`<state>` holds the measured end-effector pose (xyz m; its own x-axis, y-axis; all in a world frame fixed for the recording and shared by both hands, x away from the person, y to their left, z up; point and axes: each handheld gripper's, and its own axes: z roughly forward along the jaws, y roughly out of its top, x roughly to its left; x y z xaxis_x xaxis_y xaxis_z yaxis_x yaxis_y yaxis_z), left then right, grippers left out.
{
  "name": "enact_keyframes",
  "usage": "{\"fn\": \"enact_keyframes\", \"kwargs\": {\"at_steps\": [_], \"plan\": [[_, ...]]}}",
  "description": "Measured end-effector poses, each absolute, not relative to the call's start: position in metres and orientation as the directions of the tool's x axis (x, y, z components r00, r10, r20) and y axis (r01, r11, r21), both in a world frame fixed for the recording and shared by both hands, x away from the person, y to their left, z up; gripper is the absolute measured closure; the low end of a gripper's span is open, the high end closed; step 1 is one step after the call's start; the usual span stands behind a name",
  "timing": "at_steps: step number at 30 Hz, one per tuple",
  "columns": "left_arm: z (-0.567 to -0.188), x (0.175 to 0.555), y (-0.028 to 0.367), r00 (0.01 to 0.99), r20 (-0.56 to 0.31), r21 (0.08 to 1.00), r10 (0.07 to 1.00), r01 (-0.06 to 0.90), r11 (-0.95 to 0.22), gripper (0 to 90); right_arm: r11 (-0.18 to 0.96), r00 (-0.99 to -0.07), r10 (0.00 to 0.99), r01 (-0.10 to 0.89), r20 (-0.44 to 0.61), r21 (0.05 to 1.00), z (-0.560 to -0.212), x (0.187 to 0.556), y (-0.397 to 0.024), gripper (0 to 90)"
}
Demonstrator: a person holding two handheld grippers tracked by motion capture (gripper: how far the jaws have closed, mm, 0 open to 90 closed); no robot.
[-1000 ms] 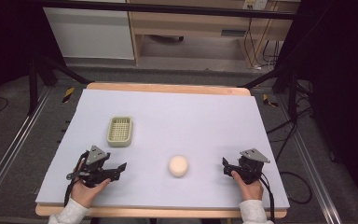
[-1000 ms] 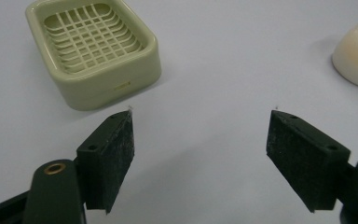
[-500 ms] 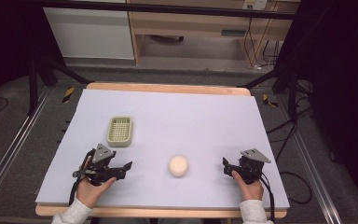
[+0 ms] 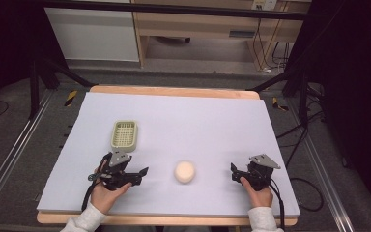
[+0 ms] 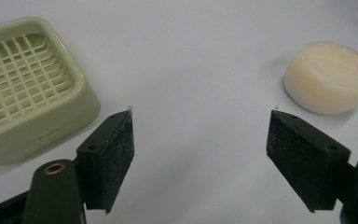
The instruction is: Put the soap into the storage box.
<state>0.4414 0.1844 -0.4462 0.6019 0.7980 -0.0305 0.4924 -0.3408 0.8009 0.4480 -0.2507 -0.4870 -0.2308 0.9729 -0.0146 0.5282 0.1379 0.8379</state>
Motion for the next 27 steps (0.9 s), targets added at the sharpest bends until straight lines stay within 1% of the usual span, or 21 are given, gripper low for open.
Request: {"fn": "enact_keyframes", "kwargs": {"at_steps": [27], "plan": [[-0.434, 0.449, 0.145, 0.657, -0.023, 0.805, 0.753, 0.459, -0.376, 22.3, 0.139, -0.232, 0.973, 0.527, -0.015, 0.838, -0.487, 0.448, -0.251, 4.9]]}}
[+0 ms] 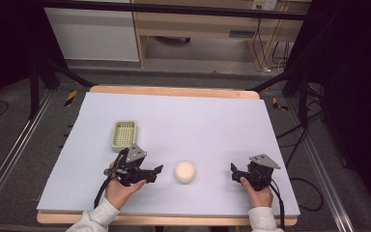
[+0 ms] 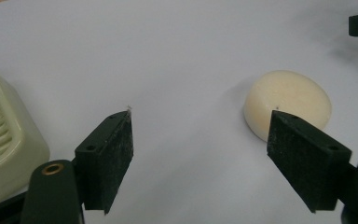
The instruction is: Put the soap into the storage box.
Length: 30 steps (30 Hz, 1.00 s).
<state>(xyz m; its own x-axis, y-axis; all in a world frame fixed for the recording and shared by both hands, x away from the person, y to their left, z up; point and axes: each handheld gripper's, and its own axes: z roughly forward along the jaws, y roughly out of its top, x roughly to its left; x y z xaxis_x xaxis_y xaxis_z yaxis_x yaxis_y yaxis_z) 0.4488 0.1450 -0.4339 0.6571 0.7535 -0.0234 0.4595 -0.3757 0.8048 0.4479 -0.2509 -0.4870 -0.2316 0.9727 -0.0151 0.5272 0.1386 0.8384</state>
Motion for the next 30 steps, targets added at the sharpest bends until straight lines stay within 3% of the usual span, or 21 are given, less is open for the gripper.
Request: {"fn": "enact_keyframes", "kwargs": {"at_steps": [30], "plan": [[-0.431, 0.455, 0.101, 0.714, -0.023, 0.793, 0.700, 0.439, -0.422, 21.1, 0.132, -0.233, 0.972, 0.528, -0.006, 0.839, -0.487, 0.448, -0.252, 4.9]]}}
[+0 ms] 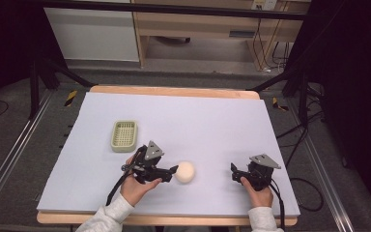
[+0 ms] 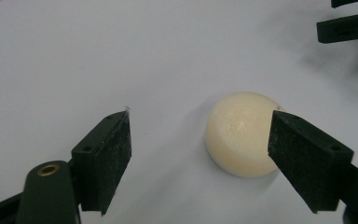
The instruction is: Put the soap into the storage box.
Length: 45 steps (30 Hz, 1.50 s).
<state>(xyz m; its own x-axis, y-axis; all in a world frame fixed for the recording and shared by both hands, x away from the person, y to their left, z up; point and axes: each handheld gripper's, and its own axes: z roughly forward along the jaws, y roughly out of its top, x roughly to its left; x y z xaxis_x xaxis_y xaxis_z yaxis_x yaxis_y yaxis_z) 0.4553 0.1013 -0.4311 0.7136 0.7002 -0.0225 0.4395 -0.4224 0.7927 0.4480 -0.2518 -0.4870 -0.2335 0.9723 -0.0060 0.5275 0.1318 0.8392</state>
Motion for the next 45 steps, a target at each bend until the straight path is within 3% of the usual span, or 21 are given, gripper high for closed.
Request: {"fn": "enact_keyframes", "kwargs": {"at_steps": [45], "plan": [[-0.449, 0.458, 0.055, 0.758, -0.012, 0.734, 0.652, 0.449, -0.509, 14.4, 0.125, -0.238, 0.971, 0.516, 0.002, 0.847, -0.487, 0.447, -0.253, 4.9]]}}
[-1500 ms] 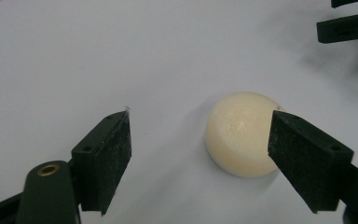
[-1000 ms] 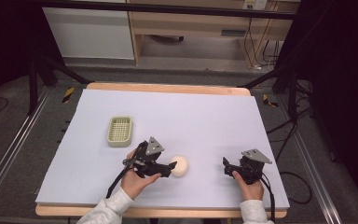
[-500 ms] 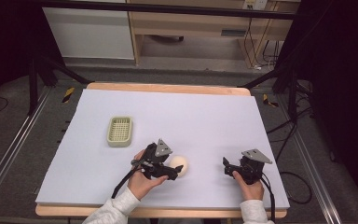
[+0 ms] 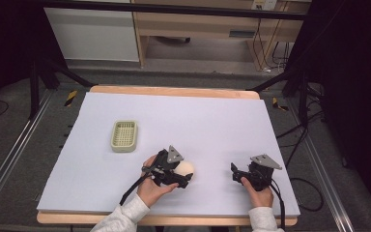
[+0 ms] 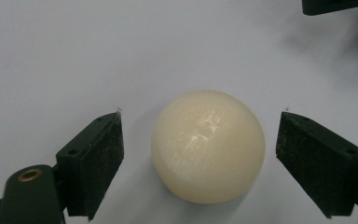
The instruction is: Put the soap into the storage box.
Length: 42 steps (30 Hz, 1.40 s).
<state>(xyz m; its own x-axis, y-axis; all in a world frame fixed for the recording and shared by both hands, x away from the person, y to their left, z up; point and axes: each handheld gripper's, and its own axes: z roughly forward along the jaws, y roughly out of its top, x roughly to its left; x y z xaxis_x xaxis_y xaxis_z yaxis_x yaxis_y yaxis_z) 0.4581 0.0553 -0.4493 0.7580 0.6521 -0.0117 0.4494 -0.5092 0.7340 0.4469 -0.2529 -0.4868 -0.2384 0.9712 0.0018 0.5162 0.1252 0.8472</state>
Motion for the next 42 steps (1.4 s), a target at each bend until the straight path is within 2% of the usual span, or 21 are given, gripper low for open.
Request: {"fn": "enact_keyframes", "kwargs": {"at_steps": [20, 42], "plan": [[-0.464, 0.463, 0.047, 0.754, -0.010, 0.700, 0.657, 0.474, -0.534, 12.9, 0.126, -0.239, 0.971, 0.517, 0.002, 0.847, -0.487, 0.447, -0.253, 4.9], [-0.472, 0.465, 0.041, 0.757, -0.009, 0.674, 0.653, 0.487, -0.556, 20.6, 0.128, -0.240, 0.971, 0.517, 0.000, 0.846, -0.487, 0.447, -0.253, 4.9]]}}
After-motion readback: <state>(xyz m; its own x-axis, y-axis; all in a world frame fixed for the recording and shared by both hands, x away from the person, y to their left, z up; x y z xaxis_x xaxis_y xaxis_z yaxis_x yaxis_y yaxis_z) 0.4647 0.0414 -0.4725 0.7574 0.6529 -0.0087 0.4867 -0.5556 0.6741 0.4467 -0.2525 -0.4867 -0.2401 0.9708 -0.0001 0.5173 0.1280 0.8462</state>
